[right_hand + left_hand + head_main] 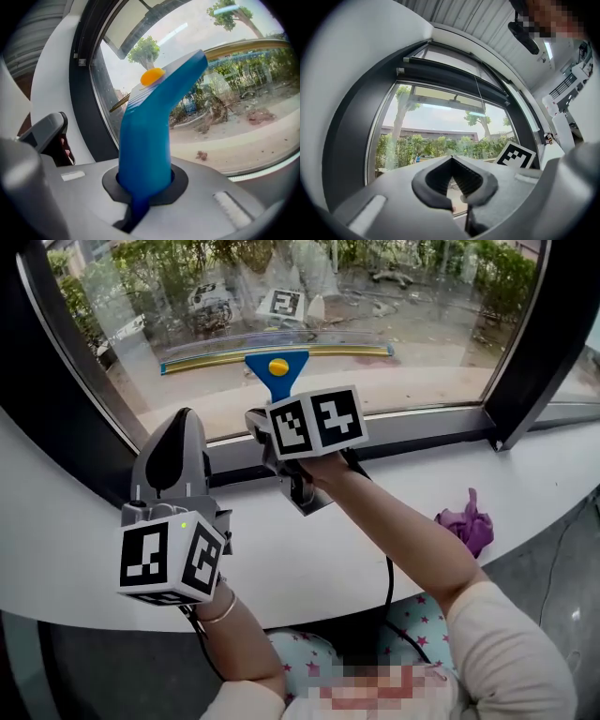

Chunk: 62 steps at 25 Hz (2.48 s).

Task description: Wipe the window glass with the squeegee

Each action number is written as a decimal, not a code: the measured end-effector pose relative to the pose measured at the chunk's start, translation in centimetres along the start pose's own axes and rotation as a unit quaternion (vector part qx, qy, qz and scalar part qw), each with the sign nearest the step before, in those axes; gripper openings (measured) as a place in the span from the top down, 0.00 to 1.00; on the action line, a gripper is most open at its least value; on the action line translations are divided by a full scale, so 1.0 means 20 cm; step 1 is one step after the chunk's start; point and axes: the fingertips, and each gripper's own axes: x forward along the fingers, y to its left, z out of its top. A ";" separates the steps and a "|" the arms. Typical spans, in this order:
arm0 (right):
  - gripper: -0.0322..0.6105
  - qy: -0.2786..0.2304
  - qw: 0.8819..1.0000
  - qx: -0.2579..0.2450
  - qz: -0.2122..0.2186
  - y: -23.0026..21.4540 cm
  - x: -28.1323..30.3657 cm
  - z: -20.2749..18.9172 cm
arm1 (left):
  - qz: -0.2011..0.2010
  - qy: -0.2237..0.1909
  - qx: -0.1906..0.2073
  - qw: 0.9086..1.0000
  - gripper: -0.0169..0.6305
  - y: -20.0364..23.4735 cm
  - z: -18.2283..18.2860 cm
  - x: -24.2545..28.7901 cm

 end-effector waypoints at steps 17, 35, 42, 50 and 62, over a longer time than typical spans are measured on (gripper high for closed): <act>0.91 0.070 0.997 0.021 -0.012 -0.10 0.01 -0.29 | -0.036 0.028 -0.018 0.999 0.97 -0.11 -0.17 0.08; 0.91 0.114 0.993 0.037 -0.021 -0.13 0.02 -0.44 | -0.012 0.118 -0.038 0.992 0.97 -0.05 -0.49 0.19; 0.91 0.115 0.992 0.053 -0.004 -0.09 0.02 -0.44 | -0.010 0.170 -0.030 0.985 0.97 -0.05 -0.54 0.20; 0.91 0.082 0.996 0.022 -0.012 -0.08 -0.01 -0.39 | 0.015 0.144 -0.012 0.989 0.97 0.00 -0.47 0.14; 0.90 -0.005 0.995 -0.079 0.064 0.60 -0.01 0.42 | 0.058 0.028 0.085 0.994 0.97 0.34 0.28 0.02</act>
